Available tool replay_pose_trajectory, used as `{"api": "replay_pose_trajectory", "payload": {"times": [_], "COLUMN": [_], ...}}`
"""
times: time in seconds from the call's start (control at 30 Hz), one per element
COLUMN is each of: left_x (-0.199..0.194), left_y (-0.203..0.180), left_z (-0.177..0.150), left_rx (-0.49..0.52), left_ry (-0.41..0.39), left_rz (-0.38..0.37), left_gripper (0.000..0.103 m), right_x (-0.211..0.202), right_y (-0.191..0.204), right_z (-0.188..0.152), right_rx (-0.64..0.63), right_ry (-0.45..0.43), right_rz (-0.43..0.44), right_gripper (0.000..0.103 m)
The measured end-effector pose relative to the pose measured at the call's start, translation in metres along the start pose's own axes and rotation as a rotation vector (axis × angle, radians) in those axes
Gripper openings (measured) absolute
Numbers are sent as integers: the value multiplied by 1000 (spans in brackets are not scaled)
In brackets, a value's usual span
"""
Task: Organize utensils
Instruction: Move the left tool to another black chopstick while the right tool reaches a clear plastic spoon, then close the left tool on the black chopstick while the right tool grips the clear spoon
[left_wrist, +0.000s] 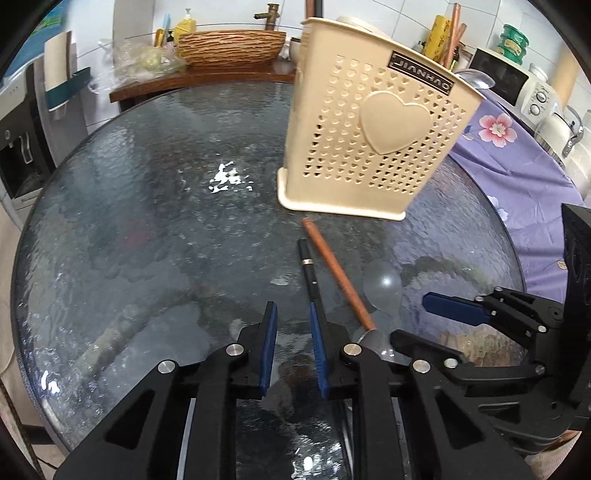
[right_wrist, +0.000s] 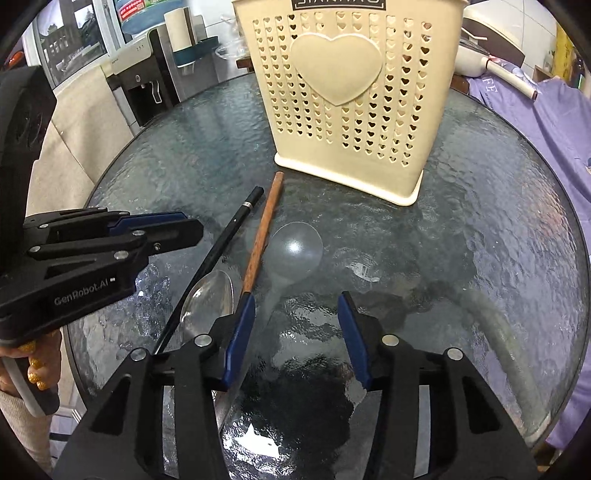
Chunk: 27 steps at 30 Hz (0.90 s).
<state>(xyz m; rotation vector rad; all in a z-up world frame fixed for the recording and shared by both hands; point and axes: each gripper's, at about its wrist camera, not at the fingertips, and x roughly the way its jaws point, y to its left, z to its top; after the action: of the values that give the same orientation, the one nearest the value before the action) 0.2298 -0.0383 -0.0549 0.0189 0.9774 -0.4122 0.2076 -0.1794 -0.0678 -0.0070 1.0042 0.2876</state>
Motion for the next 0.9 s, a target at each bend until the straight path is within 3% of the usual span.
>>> {"api": "replay_pose_trajectory", "payload": {"times": [0.17,0.5,0.9], "left_x": [7,17,33], "left_y": [-10,-13,-18], "left_z": [3,4,21], "left_rx": [40,74,116], "left_ry": [16,47,70], "left_rz": [0,23,65], "left_gripper": [18,17,17], "right_x": [5,4,3], "right_y": [4,-18,-36], "right_z": [8,11,17], "right_rx": [-8,-16,68], "right_ry": [19,40,41], "right_rz": [-35,-74,-55], "right_gripper": [40,39,39]}}
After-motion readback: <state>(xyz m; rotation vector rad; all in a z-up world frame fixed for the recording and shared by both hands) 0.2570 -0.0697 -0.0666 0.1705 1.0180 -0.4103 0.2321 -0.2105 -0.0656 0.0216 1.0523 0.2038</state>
